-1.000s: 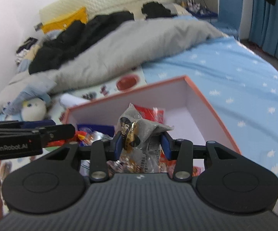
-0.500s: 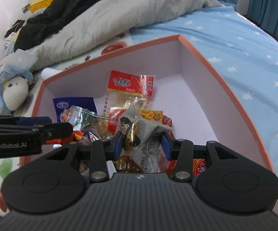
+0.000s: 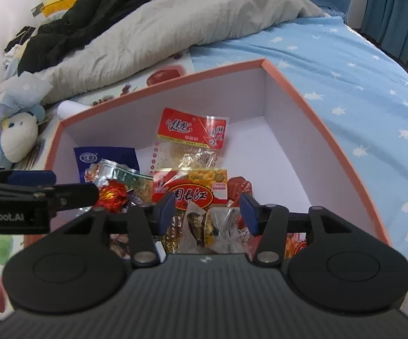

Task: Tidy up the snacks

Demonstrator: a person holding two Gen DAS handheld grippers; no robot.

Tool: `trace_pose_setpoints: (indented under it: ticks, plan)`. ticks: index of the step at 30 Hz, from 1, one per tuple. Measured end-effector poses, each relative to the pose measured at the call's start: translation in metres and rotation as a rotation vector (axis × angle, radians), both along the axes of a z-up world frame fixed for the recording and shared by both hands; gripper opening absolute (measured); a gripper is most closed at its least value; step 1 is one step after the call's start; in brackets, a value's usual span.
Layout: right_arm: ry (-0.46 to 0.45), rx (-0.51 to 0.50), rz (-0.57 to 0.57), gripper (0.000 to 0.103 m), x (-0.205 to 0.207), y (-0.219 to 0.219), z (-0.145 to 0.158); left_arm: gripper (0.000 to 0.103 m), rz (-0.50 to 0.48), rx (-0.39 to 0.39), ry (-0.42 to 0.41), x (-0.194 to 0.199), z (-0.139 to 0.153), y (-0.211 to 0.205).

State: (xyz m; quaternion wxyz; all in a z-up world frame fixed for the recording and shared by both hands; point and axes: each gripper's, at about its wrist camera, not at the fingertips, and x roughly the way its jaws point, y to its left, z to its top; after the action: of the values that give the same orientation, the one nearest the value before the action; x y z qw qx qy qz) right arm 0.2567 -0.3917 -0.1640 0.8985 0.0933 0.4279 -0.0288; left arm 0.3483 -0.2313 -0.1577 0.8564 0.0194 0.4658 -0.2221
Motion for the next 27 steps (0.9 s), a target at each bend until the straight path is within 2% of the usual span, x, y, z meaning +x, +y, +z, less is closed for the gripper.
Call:
trace_pose_setpoints:
  ticks: [9,19,23,27]
  plan:
    - [-0.089,-0.021,0.004,0.053,-0.023,0.01,0.041,0.085,0.004,-0.049,-0.095,-0.027,0.051,0.016]
    - [-0.223,-0.03,-0.003,0.053,-0.065,0.025,0.098,0.085,-0.001,-0.1,-0.209,-0.078,0.111,0.041]
    - [-0.264,-0.033,-0.011,0.053,-0.081,0.028,0.116,0.091,-0.006,-0.105,-0.253,-0.1,0.129,0.05]
    - [-0.295,-0.038,-0.017,0.053,-0.099,0.031,0.13,0.092,-0.016,-0.118,-0.297,-0.125,0.144,0.057]
